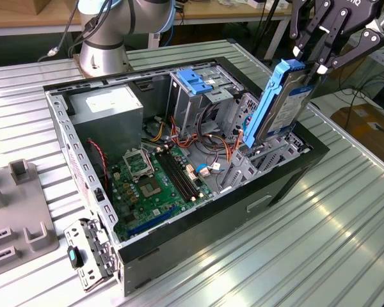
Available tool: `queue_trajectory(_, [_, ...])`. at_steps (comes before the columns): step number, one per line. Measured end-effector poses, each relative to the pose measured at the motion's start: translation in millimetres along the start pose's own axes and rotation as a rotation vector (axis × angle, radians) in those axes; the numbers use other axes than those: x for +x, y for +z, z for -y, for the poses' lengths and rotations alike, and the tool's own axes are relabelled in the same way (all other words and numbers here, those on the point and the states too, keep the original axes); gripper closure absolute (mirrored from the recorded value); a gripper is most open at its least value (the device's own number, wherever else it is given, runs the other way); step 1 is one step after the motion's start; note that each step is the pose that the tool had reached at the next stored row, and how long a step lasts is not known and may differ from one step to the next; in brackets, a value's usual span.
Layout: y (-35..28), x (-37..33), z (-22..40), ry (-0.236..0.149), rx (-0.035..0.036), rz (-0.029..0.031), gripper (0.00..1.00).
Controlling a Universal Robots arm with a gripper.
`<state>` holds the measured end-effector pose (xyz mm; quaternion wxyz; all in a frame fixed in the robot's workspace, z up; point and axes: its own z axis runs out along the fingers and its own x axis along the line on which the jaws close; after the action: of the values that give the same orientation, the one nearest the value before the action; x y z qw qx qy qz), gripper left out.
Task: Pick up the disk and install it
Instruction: 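Insert the disk into the insertion slot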
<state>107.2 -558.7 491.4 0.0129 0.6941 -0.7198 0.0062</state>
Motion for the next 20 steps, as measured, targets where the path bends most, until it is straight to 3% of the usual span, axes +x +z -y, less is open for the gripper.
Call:
queue_trajectory(14, [1.1, 0.0, 0.0, 0.000, 0.0000, 0.0000, 0.65])
queue_trajectory(20, [7.6, -0.3, 3.1, 0.000, 0.0000, -0.0003, 0.65])
